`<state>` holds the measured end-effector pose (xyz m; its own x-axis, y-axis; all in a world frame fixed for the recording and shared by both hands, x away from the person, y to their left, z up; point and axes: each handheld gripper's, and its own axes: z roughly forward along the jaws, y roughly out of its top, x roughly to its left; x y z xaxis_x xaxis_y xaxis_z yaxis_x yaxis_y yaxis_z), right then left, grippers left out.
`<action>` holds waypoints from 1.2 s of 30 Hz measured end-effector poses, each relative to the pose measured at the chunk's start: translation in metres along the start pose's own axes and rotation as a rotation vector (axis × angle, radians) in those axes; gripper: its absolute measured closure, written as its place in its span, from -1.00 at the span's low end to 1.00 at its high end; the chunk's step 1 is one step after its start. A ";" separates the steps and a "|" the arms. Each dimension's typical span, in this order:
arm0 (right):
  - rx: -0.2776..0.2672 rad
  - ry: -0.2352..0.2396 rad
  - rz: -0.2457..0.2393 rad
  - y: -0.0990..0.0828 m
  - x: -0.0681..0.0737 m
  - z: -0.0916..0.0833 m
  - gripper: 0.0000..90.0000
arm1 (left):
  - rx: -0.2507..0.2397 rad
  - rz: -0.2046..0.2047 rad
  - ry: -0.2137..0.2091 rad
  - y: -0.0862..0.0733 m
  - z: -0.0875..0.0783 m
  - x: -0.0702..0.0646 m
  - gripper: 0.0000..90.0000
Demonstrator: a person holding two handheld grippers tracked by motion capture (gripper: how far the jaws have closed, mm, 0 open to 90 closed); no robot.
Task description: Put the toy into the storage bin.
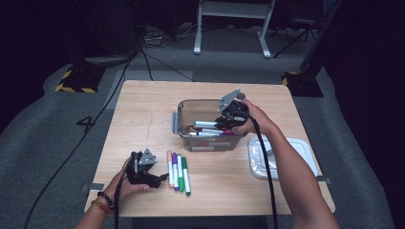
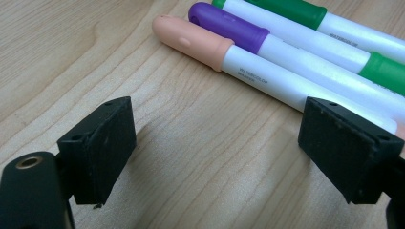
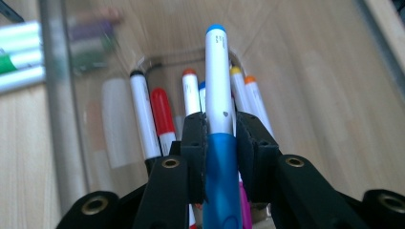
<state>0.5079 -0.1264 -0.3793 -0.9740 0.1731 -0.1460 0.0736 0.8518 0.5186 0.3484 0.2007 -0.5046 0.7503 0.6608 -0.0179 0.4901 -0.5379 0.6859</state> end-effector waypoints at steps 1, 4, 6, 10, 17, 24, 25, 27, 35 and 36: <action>0.020 0.008 -0.006 0.001 0.000 0.003 0.67 | -0.001 0.000 0.000 0.000 0.000 0.000 -0.71; 0.088 0.034 -0.030 0.003 0.001 0.009 0.67 | 0.000 0.000 0.000 0.000 0.000 0.000 -0.71; 0.123 0.050 -0.038 0.005 0.003 0.013 0.66 | 0.000 0.000 0.000 0.000 0.000 0.000 -0.71; 0.158 0.054 -0.046 0.008 0.004 0.020 0.66 | 0.000 0.000 0.000 0.000 0.000 0.000 -0.71; 0.223 0.061 -0.031 0.006 0.003 0.025 0.63 | 0.000 0.000 0.000 0.000 0.000 0.000 -0.71; 0.193 0.037 -0.013 0.006 0.001 0.021 0.44 | 0.000 0.000 0.000 0.000 0.000 0.000 -0.71; 0.154 0.029 0.005 0.005 0.000 0.017 0.43 | 0.000 0.000 0.000 0.000 0.000 0.000 -0.71; 0.104 0.020 0.019 0.003 0.000 0.010 0.35 | 0.000 0.000 0.000 0.000 0.000 0.000 -0.71; -0.147 -0.082 0.134 -0.004 0.014 -0.033 -0.09 | 0.000 0.000 0.000 0.000 0.000 0.000 -0.71; -0.174 -0.103 0.154 -0.005 0.017 -0.038 -0.11 | 0.000 0.000 0.001 0.000 0.000 0.000 -0.71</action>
<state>0.4827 -0.1462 -0.3524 -0.9263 0.3519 -0.1346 0.1730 0.7147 0.6777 0.3484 0.2007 -0.5046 0.7502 0.6610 -0.0171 0.4896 -0.5379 0.6862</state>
